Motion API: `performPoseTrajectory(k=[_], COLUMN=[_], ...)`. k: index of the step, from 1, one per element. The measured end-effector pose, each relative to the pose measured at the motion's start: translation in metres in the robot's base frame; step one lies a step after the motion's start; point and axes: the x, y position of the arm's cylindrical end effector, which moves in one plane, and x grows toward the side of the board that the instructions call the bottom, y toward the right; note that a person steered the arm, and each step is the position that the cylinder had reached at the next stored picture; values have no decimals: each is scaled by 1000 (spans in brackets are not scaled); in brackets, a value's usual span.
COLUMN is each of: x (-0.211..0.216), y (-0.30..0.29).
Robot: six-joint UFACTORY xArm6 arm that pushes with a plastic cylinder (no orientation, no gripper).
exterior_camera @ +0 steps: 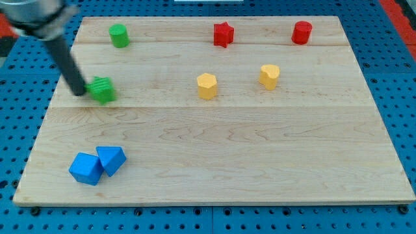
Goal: Move the blue tringle towards the center left
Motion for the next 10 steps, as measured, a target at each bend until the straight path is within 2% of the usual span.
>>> performPoseTrajectory(k=[2,3,4,6,7,9,10], x=[18,117,152,174,158,67,44], y=[177,175,118,86,47,13,-8])
